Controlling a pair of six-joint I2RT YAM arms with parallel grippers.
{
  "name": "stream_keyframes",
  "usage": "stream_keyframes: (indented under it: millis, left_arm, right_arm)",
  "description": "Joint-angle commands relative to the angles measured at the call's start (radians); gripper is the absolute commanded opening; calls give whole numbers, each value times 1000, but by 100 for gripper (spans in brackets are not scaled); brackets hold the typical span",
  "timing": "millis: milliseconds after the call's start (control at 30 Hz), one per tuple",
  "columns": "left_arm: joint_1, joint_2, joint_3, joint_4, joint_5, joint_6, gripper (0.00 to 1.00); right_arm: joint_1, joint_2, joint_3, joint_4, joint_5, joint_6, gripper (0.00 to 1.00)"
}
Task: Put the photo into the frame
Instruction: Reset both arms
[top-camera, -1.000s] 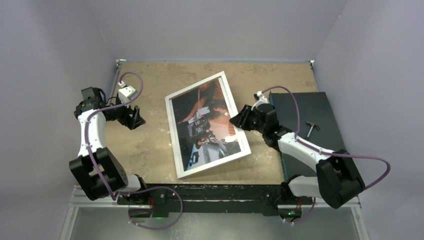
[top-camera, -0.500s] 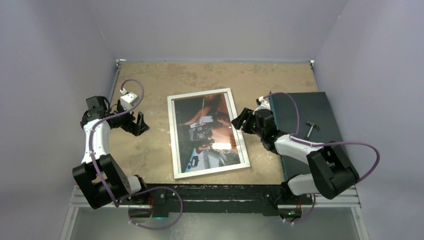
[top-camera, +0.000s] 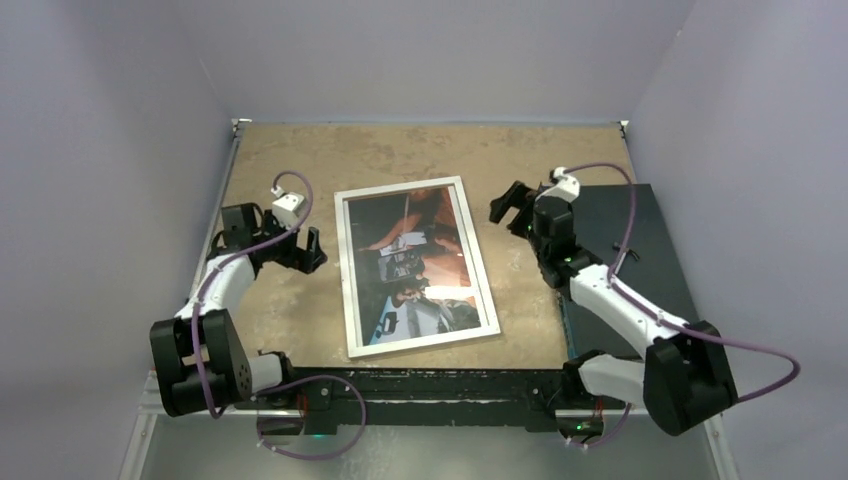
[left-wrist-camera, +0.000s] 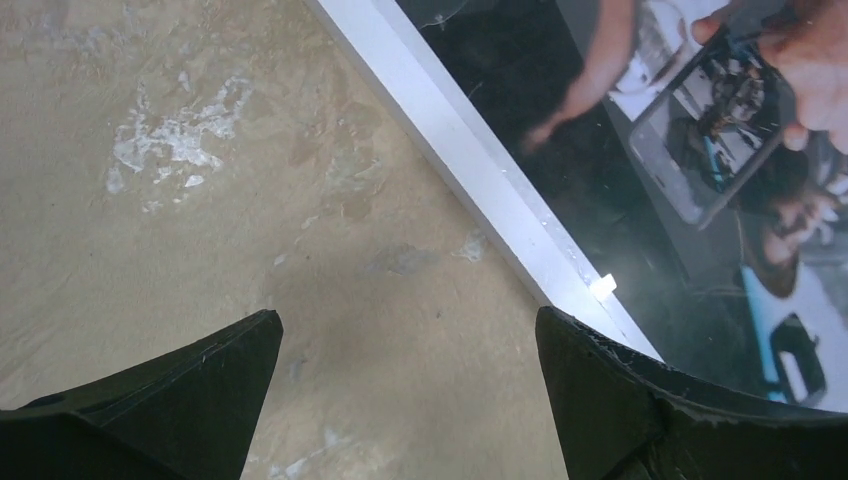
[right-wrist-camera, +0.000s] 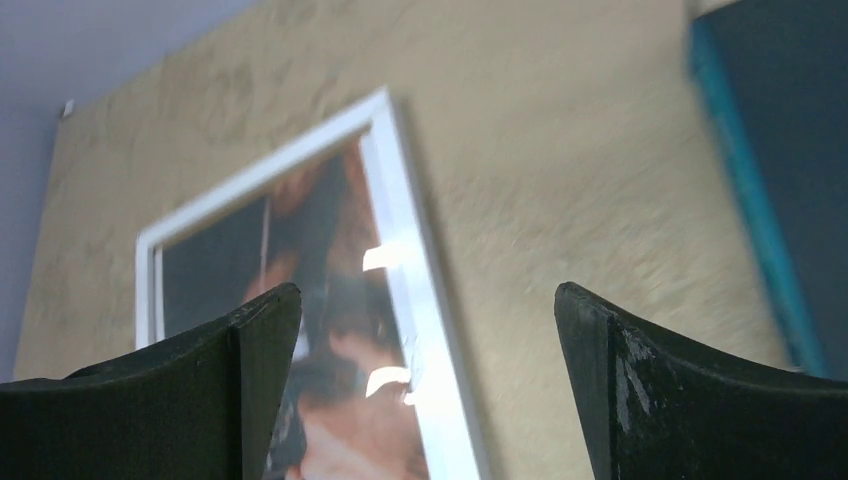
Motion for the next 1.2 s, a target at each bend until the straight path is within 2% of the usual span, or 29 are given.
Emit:
stream_keyframes:
  millis: [0,100,233,300,433,500,800,833,900,1033,1067,1100,1167]
  left_arm:
    - [-61,18,-93,419,-153,-220,97]
    - [-68,71,-140,574,-120,-240,98]
    - [-69,109,-230,808,-64,-270,99]
    - [-69,107,-294,960,-65,-316,99]
    - [-69,120,-438,1367,-98,-427,99]
    - [-69,155,-473,1477,-121,-450,100]
    - [-68,374,-510,1802,-231,-525,100]
    - [-68,379,-507,1816,-232,-533,100]
    - [-77,339,-501,1716,-268,-499,100]
    - [-110,394,-619,1984,-355,-485,100]
    - [-127,447,-636,2091,-386,-498,100]
    - [-126,489,-632,2133,-378,-515,100]
    - [-129,415,-597,1915,-404,-485,100]
  right_arm:
    - [-23,-50,95,-139,416,-73,99]
    - [-24,-70,-34,110,573,-268,99]
    - [-37,-55,-138,251,731,-302,99]
    - [-46,-79,-198,379,737,-352,99]
    - [-77,-93,-306,609,717,-454,99]
    - [-91,-74,-332,678,715,-464,99]
    - [-157,15,-442,1063,599,-571,99]
    - [-170,27,-446,1087,579,-570,99]
    - [-182,66,-453,1142,557,-560,99]
    - [-195,203,-448,1288,471,-569,99]
    - [-197,244,-441,1318,452,-582,99]
    - [-197,283,-439,1358,437,-593,99]
    - [-197,338,-436,1447,350,-689,99]
